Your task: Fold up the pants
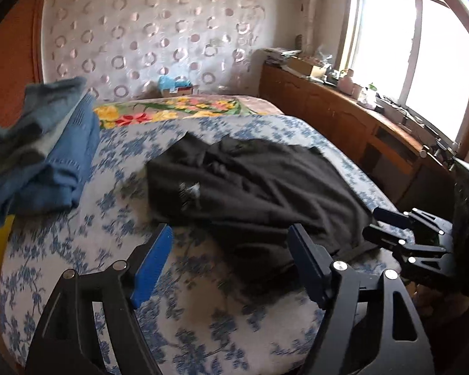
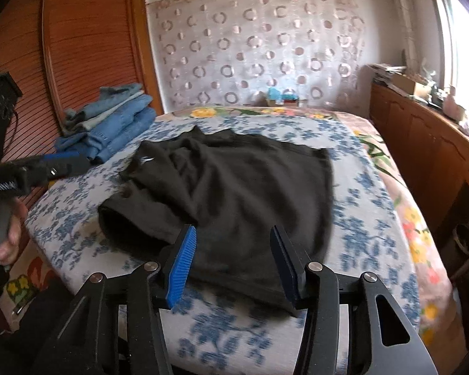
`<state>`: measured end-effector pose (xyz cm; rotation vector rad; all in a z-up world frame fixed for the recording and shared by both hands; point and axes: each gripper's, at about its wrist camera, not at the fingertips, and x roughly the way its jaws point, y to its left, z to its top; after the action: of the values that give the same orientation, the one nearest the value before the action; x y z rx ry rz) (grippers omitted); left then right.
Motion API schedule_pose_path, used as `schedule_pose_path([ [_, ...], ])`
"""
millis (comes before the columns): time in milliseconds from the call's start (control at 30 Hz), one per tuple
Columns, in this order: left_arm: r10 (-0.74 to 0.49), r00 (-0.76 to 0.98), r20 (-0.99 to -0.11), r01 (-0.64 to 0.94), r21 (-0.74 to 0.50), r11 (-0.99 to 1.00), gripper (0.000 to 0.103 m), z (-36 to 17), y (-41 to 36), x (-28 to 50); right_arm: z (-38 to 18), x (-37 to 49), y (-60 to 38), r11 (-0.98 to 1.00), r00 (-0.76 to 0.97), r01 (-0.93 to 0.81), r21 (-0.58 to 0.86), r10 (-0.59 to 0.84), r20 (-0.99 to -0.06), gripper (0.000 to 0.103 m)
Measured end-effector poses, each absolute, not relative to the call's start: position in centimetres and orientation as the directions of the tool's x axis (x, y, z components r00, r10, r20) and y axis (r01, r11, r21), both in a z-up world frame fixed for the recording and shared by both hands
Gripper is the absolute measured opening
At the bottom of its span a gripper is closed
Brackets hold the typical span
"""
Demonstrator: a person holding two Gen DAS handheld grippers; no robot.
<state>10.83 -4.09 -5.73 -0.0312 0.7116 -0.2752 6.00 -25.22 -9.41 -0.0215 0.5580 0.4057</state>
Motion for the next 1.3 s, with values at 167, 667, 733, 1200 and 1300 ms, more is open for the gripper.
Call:
schedule_pose_path([
  [167,-0.247,0.705,-0.665,0.223,-0.123,0.967,0.077,-7.5,-3.3,11.1,-9.7,7.0,-23.6,0.909,0.752,-0.409,0.083,0.387,-0.533,0.046],
  [667,-0.231,0.673,-0.703,0.214,-0.113,0.97,0.077,-10.5,-3.9,10.9,-10.0,8.1,-21.3,0.893,0.719,-0.441,0.095,0.414,-0.558,0.04],
  [733,-0.224,0.669,-0.709,0.207,-0.112,0.972,0.077,-10.7,-3.8,10.9,-10.4,8.2,-21.0,0.894,0.712,-0.439,0.088,0.406,-0.573,0.04],
  [1200,-0.234,0.662,-0.712,0.198,-0.134,0.971,0.077,-11.4,-3.4,10.5,-11.3,9.3,-19.8,0.886,0.684,-0.451,0.105,0.419,-0.598,0.018],
  [1300,-0.238,0.666,-0.706,0.203,-0.136,0.97,0.077,-11.3,-3.5,10.3,-10.8,8.9,-19.7,0.885,0.706,-0.456,0.09,0.422,-0.569,0.009],
])
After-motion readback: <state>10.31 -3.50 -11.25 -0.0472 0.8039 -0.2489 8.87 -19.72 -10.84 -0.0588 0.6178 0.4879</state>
